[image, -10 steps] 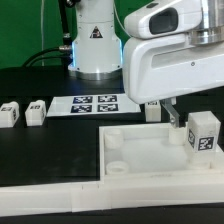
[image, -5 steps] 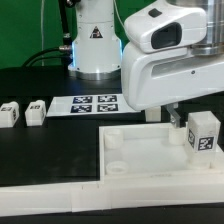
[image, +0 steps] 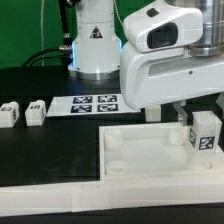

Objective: Assemble one leg

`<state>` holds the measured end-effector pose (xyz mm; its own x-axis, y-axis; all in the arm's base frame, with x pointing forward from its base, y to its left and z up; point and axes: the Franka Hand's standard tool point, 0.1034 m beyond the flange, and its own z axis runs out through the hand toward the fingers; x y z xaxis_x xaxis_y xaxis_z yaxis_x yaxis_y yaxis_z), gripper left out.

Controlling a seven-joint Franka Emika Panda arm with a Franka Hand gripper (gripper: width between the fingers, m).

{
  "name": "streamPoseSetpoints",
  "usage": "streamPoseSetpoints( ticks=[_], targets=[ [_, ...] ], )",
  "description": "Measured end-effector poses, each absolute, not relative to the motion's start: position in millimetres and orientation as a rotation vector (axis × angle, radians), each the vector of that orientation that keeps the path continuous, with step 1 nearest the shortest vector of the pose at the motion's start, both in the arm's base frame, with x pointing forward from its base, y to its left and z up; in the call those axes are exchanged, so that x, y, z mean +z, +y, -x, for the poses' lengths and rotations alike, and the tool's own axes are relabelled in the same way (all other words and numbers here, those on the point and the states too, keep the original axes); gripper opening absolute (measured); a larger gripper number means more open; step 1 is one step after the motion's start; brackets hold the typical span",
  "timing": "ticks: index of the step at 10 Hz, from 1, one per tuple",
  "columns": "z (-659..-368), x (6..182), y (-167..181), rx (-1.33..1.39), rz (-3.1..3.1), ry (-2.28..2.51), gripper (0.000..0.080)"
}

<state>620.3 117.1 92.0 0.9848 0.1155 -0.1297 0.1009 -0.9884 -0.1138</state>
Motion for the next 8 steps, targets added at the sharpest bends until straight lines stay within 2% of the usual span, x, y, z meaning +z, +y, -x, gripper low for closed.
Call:
streamPoseSetpoints(
  ticks=[1,5,8],
  targets=[
    [-621.0,91.4,116.7,0.198,3.025,-0.118,0.0294],
    [-622.3,90.8,113.5,0.155,2.768,0.998,0.0294],
    [-623.0,90.9,116.2,0.209,2.588,1.406,0.0294]
  ],
)
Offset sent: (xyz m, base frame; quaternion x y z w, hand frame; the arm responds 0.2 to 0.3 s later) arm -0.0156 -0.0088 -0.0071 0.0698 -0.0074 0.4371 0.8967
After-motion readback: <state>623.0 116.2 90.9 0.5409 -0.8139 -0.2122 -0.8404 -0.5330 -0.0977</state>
